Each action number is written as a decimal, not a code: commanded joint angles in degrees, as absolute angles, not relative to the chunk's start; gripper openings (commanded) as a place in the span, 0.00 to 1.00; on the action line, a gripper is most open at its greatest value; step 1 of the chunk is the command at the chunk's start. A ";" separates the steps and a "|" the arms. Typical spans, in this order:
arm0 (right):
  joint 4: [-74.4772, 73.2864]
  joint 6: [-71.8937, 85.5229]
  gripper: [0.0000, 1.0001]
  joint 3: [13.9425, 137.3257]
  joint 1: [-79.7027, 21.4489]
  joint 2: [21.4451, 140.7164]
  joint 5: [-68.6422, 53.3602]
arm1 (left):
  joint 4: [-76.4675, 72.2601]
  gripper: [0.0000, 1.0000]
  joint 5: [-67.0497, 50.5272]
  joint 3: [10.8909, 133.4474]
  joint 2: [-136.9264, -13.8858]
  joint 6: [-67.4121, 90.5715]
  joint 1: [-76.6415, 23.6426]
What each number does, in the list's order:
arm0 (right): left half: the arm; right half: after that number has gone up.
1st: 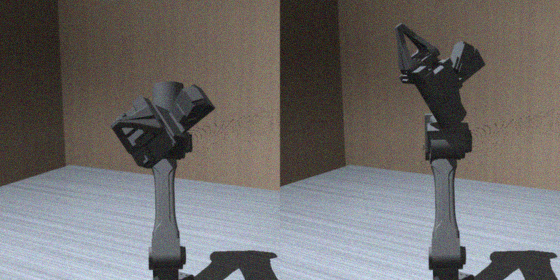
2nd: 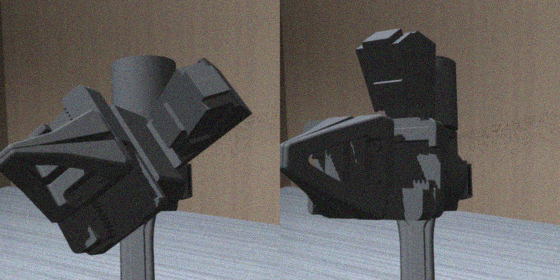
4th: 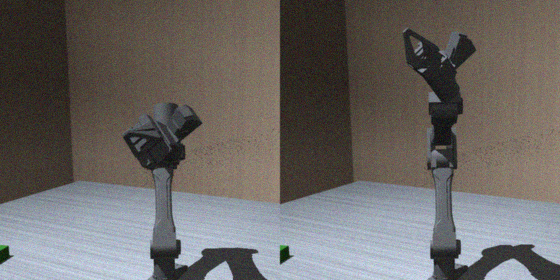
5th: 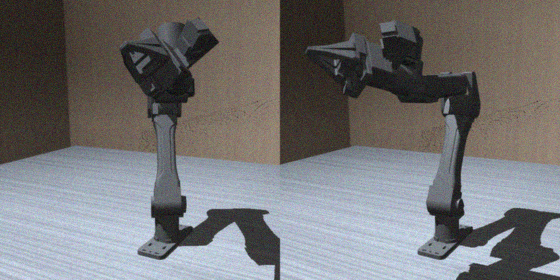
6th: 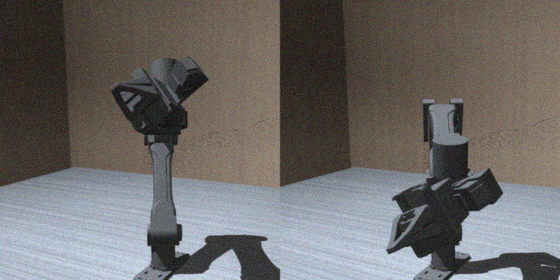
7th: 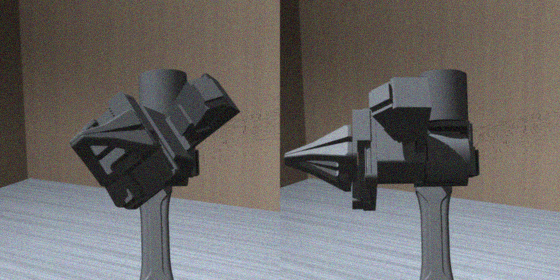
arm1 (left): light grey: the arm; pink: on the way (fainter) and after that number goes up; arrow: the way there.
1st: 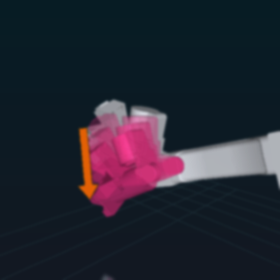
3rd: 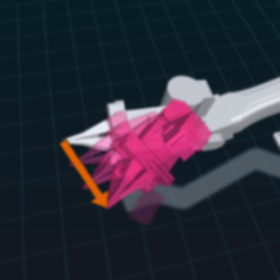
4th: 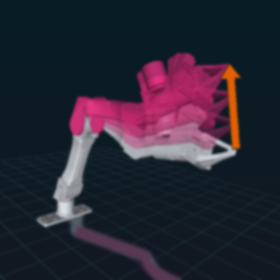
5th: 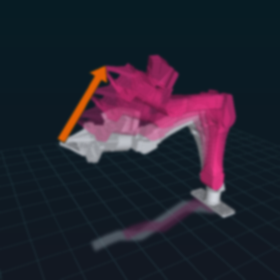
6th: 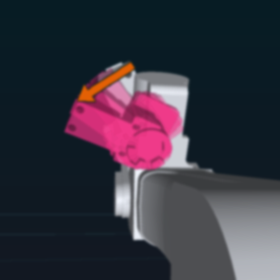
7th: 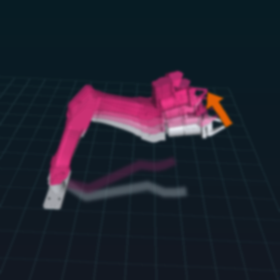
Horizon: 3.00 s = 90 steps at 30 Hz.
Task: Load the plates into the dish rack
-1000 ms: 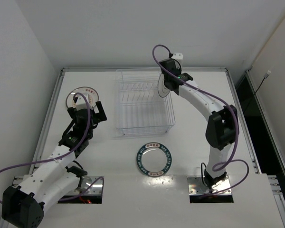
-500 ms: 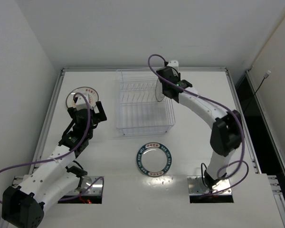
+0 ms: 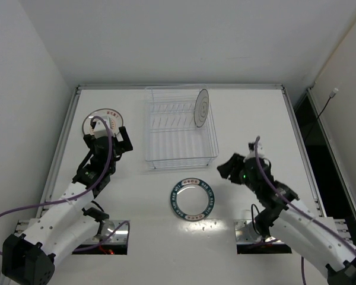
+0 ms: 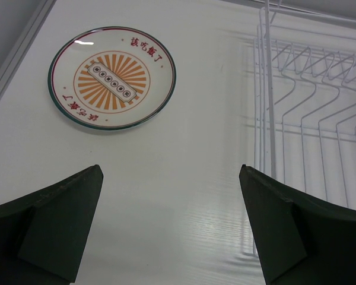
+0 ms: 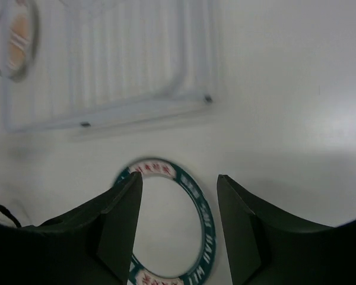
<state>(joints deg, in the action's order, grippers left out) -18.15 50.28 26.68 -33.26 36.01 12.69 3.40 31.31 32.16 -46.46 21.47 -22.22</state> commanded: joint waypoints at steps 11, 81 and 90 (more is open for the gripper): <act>-0.72 83.31 0.52 -11.31 -39.11 23.44 -2.98 | 2.72 1.00 31.73 33.66 -45.00 21.71 -22.76; -3.98 89.65 0.45 -5.88 -58.71 37.78 17.76 | 3.25 1.00 31.73 33.66 -45.53 21.71 -22.76; 16.94 89.65 0.28 -0.18 -59.32 71.16 10.90 | 3.25 1.00 31.73 33.66 -45.53 21.71 -22.76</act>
